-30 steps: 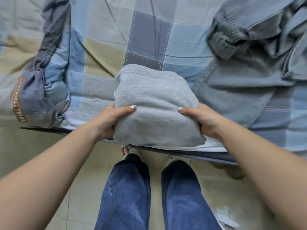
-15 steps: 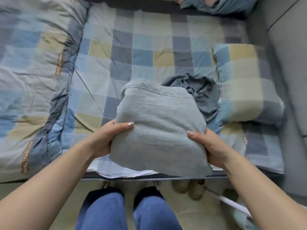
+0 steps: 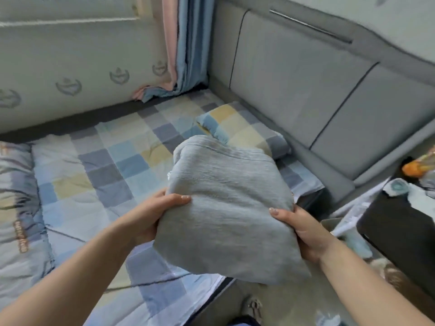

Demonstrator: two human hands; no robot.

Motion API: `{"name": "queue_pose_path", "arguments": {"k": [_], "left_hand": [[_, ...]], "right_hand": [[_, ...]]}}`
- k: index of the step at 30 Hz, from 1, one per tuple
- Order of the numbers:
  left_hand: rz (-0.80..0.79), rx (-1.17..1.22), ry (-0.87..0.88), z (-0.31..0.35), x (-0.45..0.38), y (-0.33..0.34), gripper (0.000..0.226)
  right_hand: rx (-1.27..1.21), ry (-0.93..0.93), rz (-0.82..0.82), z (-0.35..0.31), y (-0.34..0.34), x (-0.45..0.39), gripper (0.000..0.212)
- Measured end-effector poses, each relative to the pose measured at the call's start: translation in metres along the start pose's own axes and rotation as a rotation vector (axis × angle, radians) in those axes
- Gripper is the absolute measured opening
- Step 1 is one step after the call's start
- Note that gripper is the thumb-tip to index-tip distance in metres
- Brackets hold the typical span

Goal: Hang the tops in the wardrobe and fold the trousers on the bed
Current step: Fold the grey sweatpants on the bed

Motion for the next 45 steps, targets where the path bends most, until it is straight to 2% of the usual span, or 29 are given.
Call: {"name": "queue_pose_path", "arguments": {"k": [2, 3, 6, 8, 9, 11, 15, 19, 21, 24, 26, 31, 36, 39, 40, 44, 45], "left_hand": [[-0.052, -0.047, -0.01, 0.006, 0.002, 0.019, 0.095], [-0.073, -0.063, -0.021, 0.008, 0.003, 0.028, 0.089], [-0.165, -0.117, -0.057, 0.005, 0.004, 0.068, 0.046], [-0.221, -0.136, -0.086, -0.003, 0.005, 0.097, 0.031], [-0.242, -0.154, -0.103, -0.008, 0.005, 0.112, 0.026], [-0.292, -0.178, -0.133, -0.02, 0.005, 0.138, 0.034], [-0.427, -0.237, -0.203, -0.055, 0.008, 0.21, 0.058], [-0.55, -0.274, -0.265, -0.101, 0.02, 0.288, 0.086], [-0.6, -0.286, -0.287, -0.125, 0.029, 0.326, 0.076], [-0.663, -0.322, -0.336, -0.176, 0.051, 0.393, 0.062], [-0.711, -0.351, -0.373, -0.213, 0.07, 0.438, 0.065], [-0.833, -0.449, -0.451, -0.293, 0.116, 0.537, 0.072], [-1.035, -0.541, -0.535, -0.364, 0.151, 0.621, 0.053], [-1.136, -0.617, -0.615, -0.408, 0.164, 0.665, 0.043], [-1.159, -0.631, -0.636, -0.419, 0.166, 0.673, 0.046], [-1.308, -0.761, -0.751, -0.487, 0.177, 0.731, 0.057], [-1.358, -0.837, -0.741, -0.501, 0.182, 0.743, 0.067]], "right_hand": [[-0.036, -0.033, 0.069, -0.001, -0.008, 0.025, 0.054], [-0.043, -0.047, 0.1, -0.001, -0.012, 0.036, 0.064], [-0.08, -0.097, 0.216, 0.0, -0.033, 0.076, 0.09], [-0.105, -0.115, 0.28, 0.005, -0.048, 0.105, 0.091], [-0.123, -0.128, 0.315, 0.008, -0.057, 0.121, 0.083], [-0.149, -0.138, 0.377, 0.015, -0.072, 0.148, 0.075], [-0.184, -0.154, 0.511, 0.032, -0.109, 0.218, 0.095], [-0.185, -0.156, 0.65, 0.058, -0.148, 0.297, 0.089], [-0.199, -0.172, 0.693, 0.072, -0.165, 0.335, 0.097], [-0.255, -0.223, 0.793, 0.097, -0.197, 0.407, 0.092], [-0.278, -0.263, 0.878, 0.114, -0.219, 0.459, 0.087], [-0.337, -0.267, 1.078, 0.161, -0.26, 0.571, 0.053], [-0.464, -0.23, 1.26, 0.222, -0.296, 0.649, 0.052], [-0.554, -0.226, 1.36, 0.257, -0.315, 0.684, 0.066], [-0.569, -0.227, 1.38, 0.263, -0.319, 0.69, 0.07], [-0.692, -0.221, 1.52, 0.3, -0.342, 0.729, 0.062], [-0.716, -0.214, 1.554, 0.306, -0.346, 0.737, 0.062]]}}
Point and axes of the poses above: each hand's wrist, its own x-axis away from the middle knuckle, its own y-axis out of the palm, z = x × y, the point moved 8 cm from there along -x, towards the middle knuckle, and after that the axes turned 6 degrees about x, right-handed, at the moved point
